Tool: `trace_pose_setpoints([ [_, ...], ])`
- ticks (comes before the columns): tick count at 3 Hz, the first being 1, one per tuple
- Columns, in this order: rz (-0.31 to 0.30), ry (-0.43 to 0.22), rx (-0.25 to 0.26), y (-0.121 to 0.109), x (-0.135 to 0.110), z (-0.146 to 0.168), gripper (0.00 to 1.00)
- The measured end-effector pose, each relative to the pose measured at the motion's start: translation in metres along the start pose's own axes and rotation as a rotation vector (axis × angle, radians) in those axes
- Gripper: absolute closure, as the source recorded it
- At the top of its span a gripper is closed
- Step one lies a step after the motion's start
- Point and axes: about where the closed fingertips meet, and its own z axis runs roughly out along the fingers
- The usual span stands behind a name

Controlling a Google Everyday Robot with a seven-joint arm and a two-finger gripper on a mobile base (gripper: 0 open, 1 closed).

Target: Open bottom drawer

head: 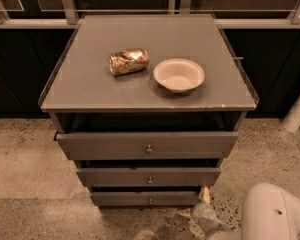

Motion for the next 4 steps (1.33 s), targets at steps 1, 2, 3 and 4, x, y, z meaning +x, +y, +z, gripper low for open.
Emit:
trace_pose_setpoints([
  [1, 0.004, -0.002, -0.025, 0.003, -0.001, 0.000, 0.00],
  [2, -0.024, -0.022, -0.121, 0.006, -0.015, 0.000, 0.00],
  [3, 0.055, -0.062, -0.206, 0.014, -0.041, -0.009, 0.00],
  [4, 0.094, -0.067, -0.215, 0.015, -0.044, -0.008, 0.00],
])
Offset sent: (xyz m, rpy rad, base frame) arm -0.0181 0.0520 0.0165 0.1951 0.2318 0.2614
